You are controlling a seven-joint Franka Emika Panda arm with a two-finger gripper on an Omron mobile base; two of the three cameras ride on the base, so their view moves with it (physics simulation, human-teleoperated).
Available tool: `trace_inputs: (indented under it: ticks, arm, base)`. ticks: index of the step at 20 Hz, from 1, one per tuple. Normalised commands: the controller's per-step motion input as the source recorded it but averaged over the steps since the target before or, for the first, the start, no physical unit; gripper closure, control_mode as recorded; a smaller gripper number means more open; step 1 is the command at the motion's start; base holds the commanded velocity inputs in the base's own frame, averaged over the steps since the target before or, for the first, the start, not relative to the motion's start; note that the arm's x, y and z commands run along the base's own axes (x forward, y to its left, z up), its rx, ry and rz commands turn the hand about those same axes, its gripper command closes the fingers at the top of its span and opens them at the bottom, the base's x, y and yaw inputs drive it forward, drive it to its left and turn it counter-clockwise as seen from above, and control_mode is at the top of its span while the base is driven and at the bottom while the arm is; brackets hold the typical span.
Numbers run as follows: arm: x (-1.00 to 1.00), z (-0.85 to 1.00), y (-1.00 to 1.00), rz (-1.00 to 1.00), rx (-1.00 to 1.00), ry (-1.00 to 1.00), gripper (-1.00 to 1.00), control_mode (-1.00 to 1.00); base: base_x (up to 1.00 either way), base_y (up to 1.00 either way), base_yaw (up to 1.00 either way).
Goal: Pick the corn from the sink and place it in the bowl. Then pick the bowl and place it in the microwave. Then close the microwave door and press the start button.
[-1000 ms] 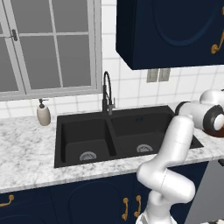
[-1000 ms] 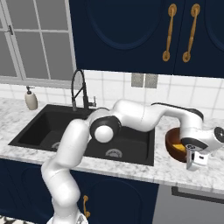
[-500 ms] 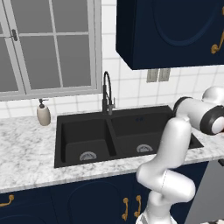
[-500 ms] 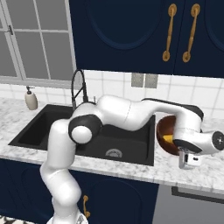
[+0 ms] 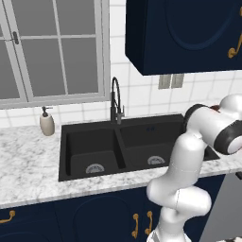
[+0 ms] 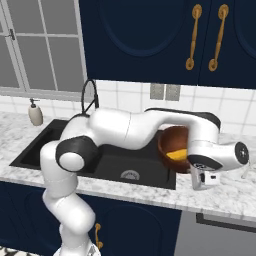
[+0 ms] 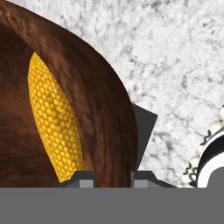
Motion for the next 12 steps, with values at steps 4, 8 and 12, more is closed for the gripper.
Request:
trace_inputs:
  ticks: [4, 8, 12]
  arm:
    - [-0.01, 0.37, 0.48, 0.16, 0.00, 0.01, 1.00, -1.00]
    - [0.01, 0.31, 0.43, 0.07, 0.00, 0.05, 1.00, -1.00]
    - [0.00, 0.14, 0.48, 0.02, 0.00, 0.02, 1.00, -1.00]
  base:
    - [0.00, 0.00, 0.00]
    - [0.00, 0.00, 0.00]
    - [0.00, 0.00, 0.00]
